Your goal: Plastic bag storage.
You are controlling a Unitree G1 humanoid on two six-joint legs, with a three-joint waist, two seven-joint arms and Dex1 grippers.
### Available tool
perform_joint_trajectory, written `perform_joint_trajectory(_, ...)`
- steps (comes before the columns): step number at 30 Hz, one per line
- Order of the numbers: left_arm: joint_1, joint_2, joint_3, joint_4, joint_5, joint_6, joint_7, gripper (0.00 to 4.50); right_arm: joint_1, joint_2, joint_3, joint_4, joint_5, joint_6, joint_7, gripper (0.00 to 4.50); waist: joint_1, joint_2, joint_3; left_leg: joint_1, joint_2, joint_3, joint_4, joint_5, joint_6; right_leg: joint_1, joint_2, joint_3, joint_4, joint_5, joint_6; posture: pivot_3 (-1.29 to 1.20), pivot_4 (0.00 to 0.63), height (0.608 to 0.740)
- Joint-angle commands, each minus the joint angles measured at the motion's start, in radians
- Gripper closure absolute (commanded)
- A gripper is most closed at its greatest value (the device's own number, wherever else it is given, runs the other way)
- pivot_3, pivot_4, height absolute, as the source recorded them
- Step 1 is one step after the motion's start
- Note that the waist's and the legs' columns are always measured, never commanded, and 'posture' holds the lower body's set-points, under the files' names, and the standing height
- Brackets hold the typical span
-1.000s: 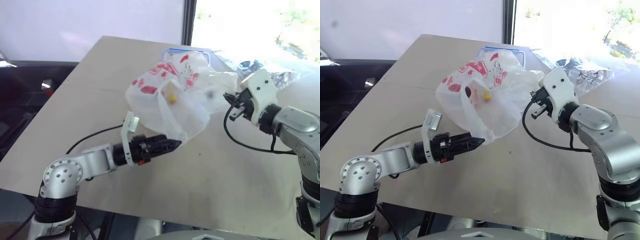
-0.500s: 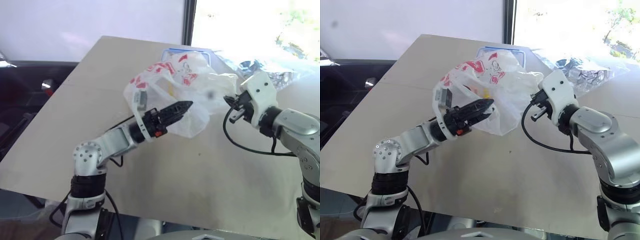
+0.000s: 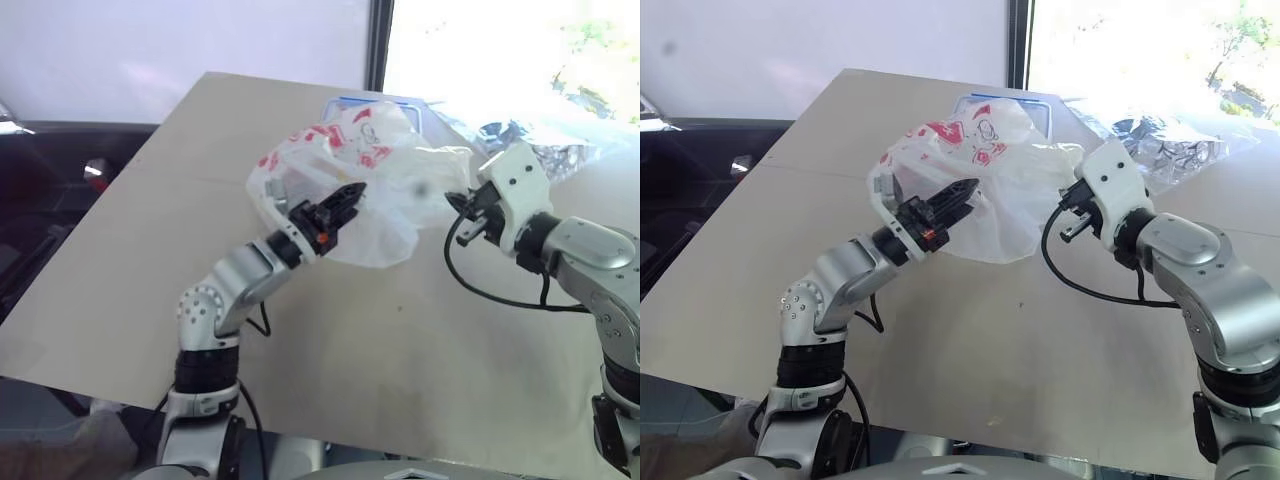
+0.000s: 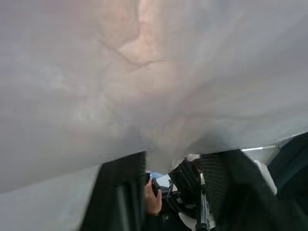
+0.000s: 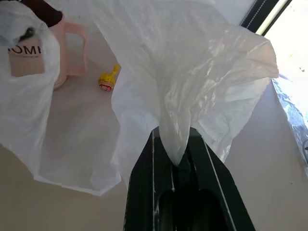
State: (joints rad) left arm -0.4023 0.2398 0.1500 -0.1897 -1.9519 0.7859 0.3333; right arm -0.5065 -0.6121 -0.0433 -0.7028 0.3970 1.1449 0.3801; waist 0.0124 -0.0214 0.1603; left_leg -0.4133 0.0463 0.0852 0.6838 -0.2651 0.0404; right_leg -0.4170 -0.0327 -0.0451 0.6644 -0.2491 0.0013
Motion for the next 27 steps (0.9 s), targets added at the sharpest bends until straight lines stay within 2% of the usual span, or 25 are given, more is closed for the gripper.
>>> perform_joint_trajectory(1,0.027,0.074,0.042,-0.107,-0.004,0.045,-0.119,4.47,-0.02,0.007,-0.021,-0.003,0.005,-0.031,0.0,4.5,-0.001,0.0,0.0,0.0,0.0,0.0,0.0,0.0,0.0,0.0,0.0,0.0,0.0,0.0,0.0,0.0,0.15,0.74)
perform_joint_trajectory(3,0.073,0.157,0.08,-0.191,0.023,0.095,-0.264,4.47,-0.047,0.068,-0.081,0.017,0.052,-0.01,-0.01,4.5,-0.005,0.0,0.0,0.0,0.0,0.0,-0.001,0.0,0.0,0.0,0.001,0.0,0.0,0.0,0.0,0.0,0.15,0.74)
perform_joint_trajectory(6,0.083,0.213,0.171,-0.218,-0.017,0.107,-0.406,4.47,-0.154,0.21,-0.243,0.064,0.181,0.058,-0.047,4.5,-0.007,0.001,0.0,0.001,0.001,0.0,-0.001,0.0,0.0,0.0,0.001,0.0,0.0,0.0,0.0,0.0,0.15,0.74)
perform_joint_trajectory(9,-0.023,0.282,0.282,-0.144,-0.02,0.121,-0.535,4.47,-0.323,0.303,-0.412,0.148,0.319,0.117,-0.094,4.5,0.002,0.002,0.001,0.0,0.001,0.0,0.001,0.0,0.0,0.0,0.002,-0.001,0.001,0.0,0.0,0.0,0.15,0.74)
perform_joint_trajectory(13,-0.224,0.364,0.352,0.029,-0.02,0.094,-0.565,4.47,-0.552,0.353,-0.634,0.315,0.506,0.144,-0.212,4.5,0.006,0.002,0.001,0.0,-0.001,-0.004,0.001,0.0,0.0,0.002,0.005,-0.006,0.0,0.0,0.0,0.0,0.15,0.74)
perform_joint_trajectory(16,-0.373,0.393,0.36,0.181,0.005,0.02,-0.54,4.47,-0.68,0.303,-0.738,0.443,0.588,0.136,-0.307,4.5,0.006,0.002,0.002,-0.001,-0.004,-0.005,0.0,0.0,0.001,0.002,0.002,-0.006,0.0,0.0,0.0,0.0,0.15,0.74)
perform_joint_trajectory(19,-0.469,0.396,0.347,0.285,0.105,-0.017,-0.556,4.47,-0.745,0.221,-0.778,0.517,0.639,0.131,-0.366,4.5,0.004,0.002,0.002,-0.003,-0.007,-0.006,-0.001,-0.001,0.002,0.001,0.001,-0.005,-0.001,0.0,0.001,0.0,0.15,0.74)
perform_joint_trajectory(23,-0.541,0.37,0.317,0.356,0.177,-0.006,-0.582,4.47,-0.765,0.094,-0.787,0.534,0.706,0.15,-0.42,4.5,0.002,0.002,0.002,-0.003,-0.008,-0.004,-0.005,-0.002,0.004,-0.001,-0.001,-0.003,-0.002,-0.002,0.004,0.0,0.15,0.74)
perform_joint_trajectory(27,-0.534,0.351,0.286,0.341,0.207,0.052,-0.594,4.47,-0.723,0.017,-0.803,0.497,0.855,0.175,-0.507,4.5,-0.002,0.002,0.002,-0.003,-0.007,-0.004,-0.009,-0.002,0.003,-0.003,-0.005,-0.002,-0.002,-0.002,0.004,0.0,0.15,0.74)
